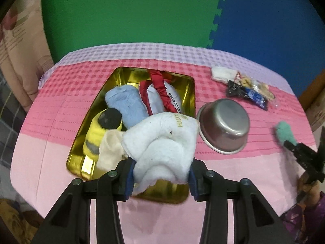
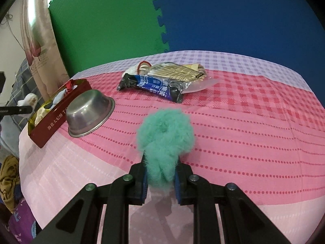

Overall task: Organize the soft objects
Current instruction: 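Carry the white sock into the red tin and open the left gripper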

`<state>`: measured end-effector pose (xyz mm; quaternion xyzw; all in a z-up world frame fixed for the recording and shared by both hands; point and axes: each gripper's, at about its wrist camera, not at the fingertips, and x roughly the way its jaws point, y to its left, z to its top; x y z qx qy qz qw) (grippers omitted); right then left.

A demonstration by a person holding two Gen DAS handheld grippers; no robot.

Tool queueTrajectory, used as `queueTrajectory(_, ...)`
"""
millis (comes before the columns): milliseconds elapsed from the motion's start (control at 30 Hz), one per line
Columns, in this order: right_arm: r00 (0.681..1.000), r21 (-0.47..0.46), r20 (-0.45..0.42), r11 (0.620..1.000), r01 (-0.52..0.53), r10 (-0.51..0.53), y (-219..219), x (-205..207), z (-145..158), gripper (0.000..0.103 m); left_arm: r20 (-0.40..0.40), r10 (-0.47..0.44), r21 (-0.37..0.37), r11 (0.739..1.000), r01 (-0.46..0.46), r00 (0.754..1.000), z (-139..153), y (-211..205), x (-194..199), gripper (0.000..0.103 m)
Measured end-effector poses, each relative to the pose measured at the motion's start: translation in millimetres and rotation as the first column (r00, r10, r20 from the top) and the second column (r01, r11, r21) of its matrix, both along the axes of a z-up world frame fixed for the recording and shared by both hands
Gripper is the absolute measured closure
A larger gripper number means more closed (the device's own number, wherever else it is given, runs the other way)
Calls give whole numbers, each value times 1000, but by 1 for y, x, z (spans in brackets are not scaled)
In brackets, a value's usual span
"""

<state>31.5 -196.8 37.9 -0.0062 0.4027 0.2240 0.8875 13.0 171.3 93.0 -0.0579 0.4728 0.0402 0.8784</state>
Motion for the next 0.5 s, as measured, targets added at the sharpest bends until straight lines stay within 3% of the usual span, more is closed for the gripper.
queueTrajectory(500,1000,1,-12,1000,-11,11,0,2,-3,83,-74,3,44,999,0,997,-37,1,32,62)
